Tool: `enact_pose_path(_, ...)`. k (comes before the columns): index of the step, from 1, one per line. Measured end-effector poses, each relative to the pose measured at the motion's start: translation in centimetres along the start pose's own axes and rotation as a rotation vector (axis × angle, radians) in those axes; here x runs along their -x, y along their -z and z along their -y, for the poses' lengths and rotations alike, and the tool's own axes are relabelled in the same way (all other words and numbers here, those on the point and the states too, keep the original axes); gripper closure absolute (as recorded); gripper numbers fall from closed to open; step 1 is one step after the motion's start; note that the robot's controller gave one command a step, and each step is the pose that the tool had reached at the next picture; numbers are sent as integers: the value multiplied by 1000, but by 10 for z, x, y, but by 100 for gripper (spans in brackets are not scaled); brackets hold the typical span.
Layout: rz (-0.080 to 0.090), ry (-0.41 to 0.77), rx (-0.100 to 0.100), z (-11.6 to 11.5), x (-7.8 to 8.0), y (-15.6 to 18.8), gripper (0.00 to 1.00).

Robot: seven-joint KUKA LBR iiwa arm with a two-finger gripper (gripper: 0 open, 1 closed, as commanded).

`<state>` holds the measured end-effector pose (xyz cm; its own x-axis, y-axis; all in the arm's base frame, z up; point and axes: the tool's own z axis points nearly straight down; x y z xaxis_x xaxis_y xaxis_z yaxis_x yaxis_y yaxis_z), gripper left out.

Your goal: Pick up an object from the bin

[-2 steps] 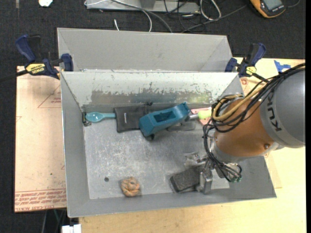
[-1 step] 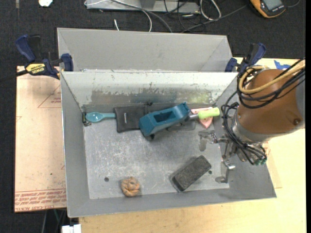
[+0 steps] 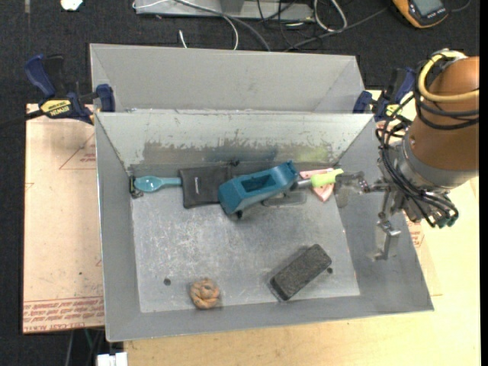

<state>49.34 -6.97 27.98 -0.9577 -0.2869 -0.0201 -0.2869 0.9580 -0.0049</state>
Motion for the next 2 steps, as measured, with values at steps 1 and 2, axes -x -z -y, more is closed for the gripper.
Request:
enact_pose_path(1, 1, 76, 1, -8, -2, -80, 0)
enact_pose_path(2, 11, 181, -8, 40, -26, -124, 0)
